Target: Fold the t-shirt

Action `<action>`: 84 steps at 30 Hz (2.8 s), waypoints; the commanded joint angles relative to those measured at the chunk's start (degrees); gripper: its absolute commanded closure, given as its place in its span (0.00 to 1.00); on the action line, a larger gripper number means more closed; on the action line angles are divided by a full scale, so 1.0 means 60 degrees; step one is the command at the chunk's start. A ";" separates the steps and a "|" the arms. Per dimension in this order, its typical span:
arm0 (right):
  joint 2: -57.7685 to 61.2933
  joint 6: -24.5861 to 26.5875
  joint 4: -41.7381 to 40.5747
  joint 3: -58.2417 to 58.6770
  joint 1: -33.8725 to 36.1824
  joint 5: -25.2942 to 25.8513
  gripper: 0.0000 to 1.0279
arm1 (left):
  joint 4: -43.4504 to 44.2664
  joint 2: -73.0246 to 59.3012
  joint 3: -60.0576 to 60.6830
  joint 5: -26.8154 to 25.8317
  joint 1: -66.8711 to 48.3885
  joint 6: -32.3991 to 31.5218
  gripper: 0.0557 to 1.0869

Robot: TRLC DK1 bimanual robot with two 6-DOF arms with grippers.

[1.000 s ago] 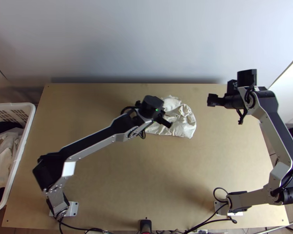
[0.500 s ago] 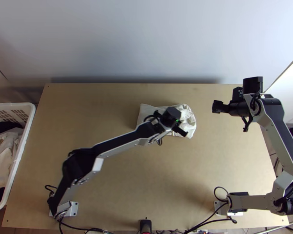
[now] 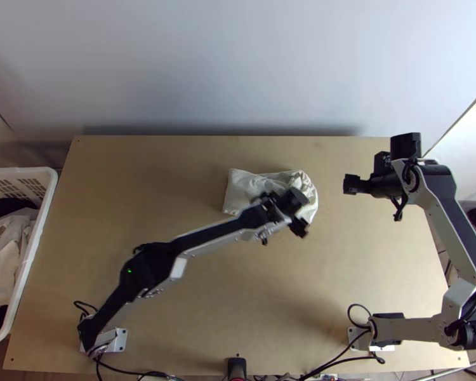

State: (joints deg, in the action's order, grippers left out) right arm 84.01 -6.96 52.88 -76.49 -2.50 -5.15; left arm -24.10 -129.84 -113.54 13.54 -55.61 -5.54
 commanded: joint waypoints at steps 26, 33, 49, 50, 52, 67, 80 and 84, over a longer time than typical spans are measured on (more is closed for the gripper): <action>0.3972 0.0911 0.1089 -0.2076 -0.3670 -0.1603 0.04 | -0.2473 0.7065 0.3615 0.0014 0.4303 0.0528 0.04; 0.2552 0.1395 0.1162 -0.0333 -0.2015 -0.1603 0.04 | -0.2473 0.7329 0.3981 -0.0001 0.4508 0.0513 0.04; 0.3899 0.1014 0.1162 -0.3819 -0.4168 -0.1618 0.04 | -0.2590 0.8222 0.4933 0.0014 0.4845 0.0557 0.04; 0.4163 0.0984 0.1162 -0.3980 -0.4329 -0.1618 0.04 | -0.2590 0.8281 0.4992 0.0014 0.4860 0.0557 0.04; 0.4602 0.0926 0.1176 -0.4156 -0.4666 -0.1618 0.04 | -0.2605 0.8354 0.5109 0.0014 0.4933 0.0557 0.04; 0.4002 0.1277 0.1147 -0.2267 -0.2513 -0.1588 0.04 | -0.2517 0.8310 0.5153 0.0014 0.5094 0.0572 0.04; 0.2962 0.1585 0.0620 -0.2281 -0.4109 -0.0651 0.04 | -0.2502 0.8486 0.5446 0.0014 0.5241 0.0718 0.04; 0.4060 0.1819 0.0224 -0.3043 -0.4724 -0.0197 0.04 | -0.2532 0.8750 0.5710 0.0028 0.5314 0.0718 0.04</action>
State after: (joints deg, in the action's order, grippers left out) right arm 103.18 2.70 57.08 -89.82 -24.88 -10.44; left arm -38.96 -79.18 -81.17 13.65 -24.45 -1.45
